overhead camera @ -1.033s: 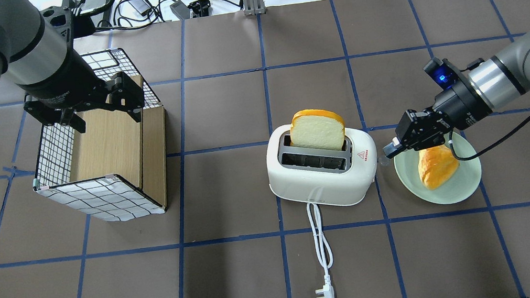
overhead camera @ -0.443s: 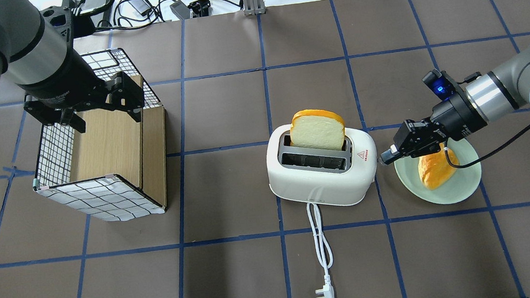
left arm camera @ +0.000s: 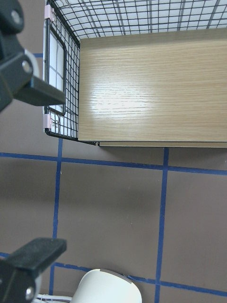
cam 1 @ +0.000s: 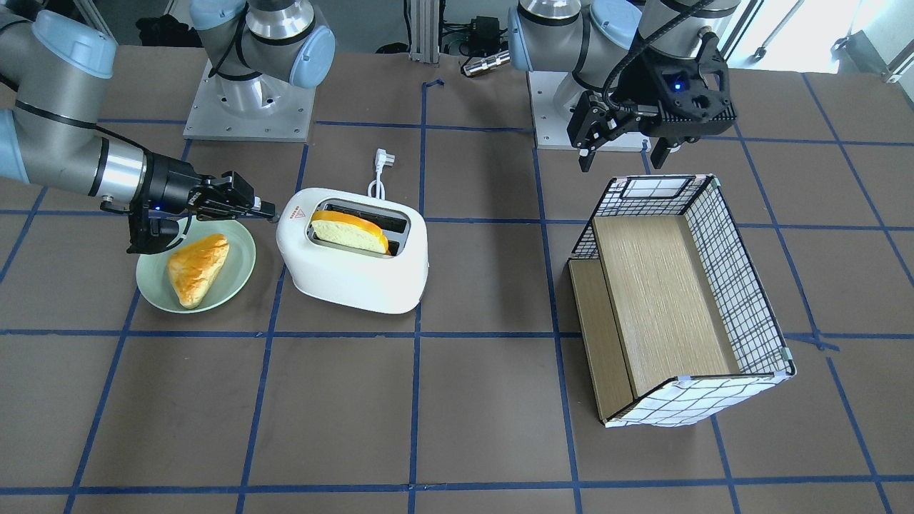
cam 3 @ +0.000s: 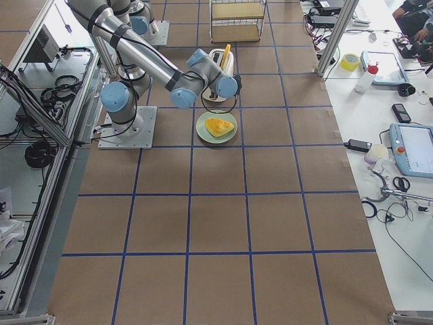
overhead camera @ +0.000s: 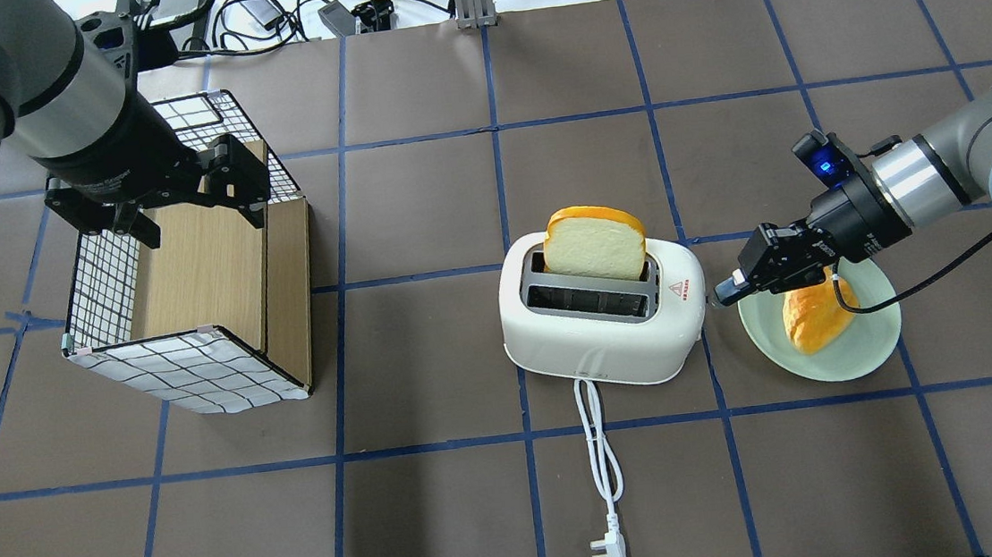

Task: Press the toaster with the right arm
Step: 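Press the toaster lever down with the right gripper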

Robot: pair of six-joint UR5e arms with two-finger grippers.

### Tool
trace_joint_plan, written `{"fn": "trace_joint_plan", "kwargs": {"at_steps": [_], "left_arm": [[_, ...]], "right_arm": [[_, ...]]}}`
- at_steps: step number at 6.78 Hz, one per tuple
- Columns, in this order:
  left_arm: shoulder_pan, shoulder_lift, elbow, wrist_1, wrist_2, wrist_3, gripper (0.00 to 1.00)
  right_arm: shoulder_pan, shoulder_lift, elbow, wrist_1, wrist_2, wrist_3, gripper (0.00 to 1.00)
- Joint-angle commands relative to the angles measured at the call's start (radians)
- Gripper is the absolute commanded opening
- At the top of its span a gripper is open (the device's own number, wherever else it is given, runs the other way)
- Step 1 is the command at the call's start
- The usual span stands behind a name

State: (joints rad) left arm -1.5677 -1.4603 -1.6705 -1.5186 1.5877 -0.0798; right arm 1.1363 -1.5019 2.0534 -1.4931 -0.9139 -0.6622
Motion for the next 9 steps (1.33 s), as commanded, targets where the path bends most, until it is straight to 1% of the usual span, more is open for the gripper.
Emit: {"fn": "trace_joint_plan", "kwargs": {"at_steps": [1,4,6,9], "left_arm": [[0.0,0.0,0.0,0.0,0.0,0.0,1.0],[0.0,0.0,0.0,0.0,0.0,0.0,1.0],[0.0,0.0,0.0,0.0,0.0,0.0,1.0],[0.0,0.0,0.0,0.0,0.0,0.0,1.0]], "right_arm": [[-0.001,0.029,0.001,-0.019,0.0,0.001,0.0],[-0.001,0.057,0.007,-0.055,-0.006,0.0,0.0],[-0.001,0.071,0.056,-0.137,-0.011,0.0,0.0],[-0.001,0.083,0.065,-0.154,-0.013,0.0,0.0]]}}
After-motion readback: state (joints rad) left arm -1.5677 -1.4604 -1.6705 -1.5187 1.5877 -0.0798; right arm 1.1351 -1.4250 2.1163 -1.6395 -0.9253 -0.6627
